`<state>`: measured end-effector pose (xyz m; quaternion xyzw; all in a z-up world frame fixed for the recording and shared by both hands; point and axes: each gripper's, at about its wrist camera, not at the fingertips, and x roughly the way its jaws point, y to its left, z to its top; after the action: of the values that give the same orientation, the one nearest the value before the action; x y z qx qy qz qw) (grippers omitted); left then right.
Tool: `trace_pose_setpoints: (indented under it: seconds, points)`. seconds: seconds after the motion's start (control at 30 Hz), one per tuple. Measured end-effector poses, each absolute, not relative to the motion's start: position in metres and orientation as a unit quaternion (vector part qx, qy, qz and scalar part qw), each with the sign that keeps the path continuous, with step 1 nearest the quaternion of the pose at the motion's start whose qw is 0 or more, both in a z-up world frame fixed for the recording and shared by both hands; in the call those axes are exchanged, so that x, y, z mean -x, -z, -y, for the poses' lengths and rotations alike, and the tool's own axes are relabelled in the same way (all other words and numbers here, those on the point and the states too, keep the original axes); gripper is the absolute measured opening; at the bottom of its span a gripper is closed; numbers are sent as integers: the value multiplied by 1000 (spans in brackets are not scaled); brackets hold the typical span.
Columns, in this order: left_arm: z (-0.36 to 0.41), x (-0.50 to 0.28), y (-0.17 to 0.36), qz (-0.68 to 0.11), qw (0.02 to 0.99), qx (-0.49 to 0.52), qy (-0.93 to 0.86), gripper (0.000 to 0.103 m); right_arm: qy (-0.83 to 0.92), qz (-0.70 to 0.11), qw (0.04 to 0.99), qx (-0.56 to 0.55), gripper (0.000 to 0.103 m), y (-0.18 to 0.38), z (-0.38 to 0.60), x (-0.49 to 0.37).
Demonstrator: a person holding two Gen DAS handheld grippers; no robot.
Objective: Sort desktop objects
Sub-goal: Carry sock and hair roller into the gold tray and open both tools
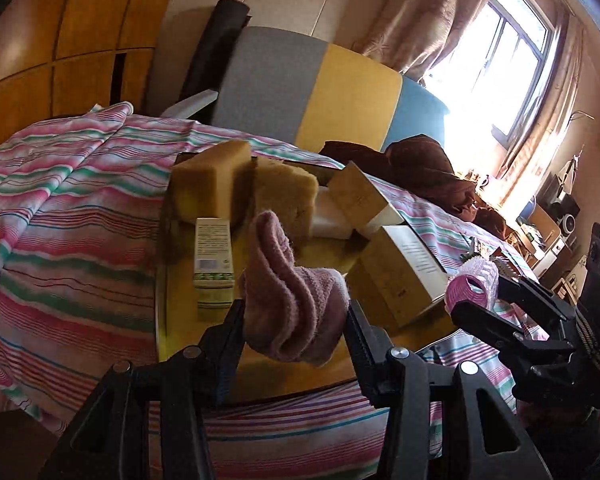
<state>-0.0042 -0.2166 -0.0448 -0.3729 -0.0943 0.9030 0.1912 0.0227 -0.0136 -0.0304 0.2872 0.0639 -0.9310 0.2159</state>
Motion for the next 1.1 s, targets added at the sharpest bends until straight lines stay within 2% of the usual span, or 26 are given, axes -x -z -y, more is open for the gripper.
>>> trace_pose_setpoints:
  seconds: [0.3, 0.4, 0.5, 0.63, 1.1]
  points:
    - [235, 10, 54, 76, 171, 383, -905, 49, 906, -86, 216, -353, 66, 67, 46, 23]
    - [232, 11, 55, 53, 169, 384, -906, 49, 905, -95, 211, -358, 67, 73, 46, 25]
    - [226, 12, 56, 28, 164, 385, -908, 50, 904, -97, 210, -360, 74, 74, 45, 26]
    - [224, 11, 54, 25, 162, 387, -908, 54, 906, -97, 208, -355, 74, 74, 44, 23]
    - [238, -5, 35, 64, 144, 332, -930, 56, 945, -19, 146, -293, 75, 45, -16, -8]
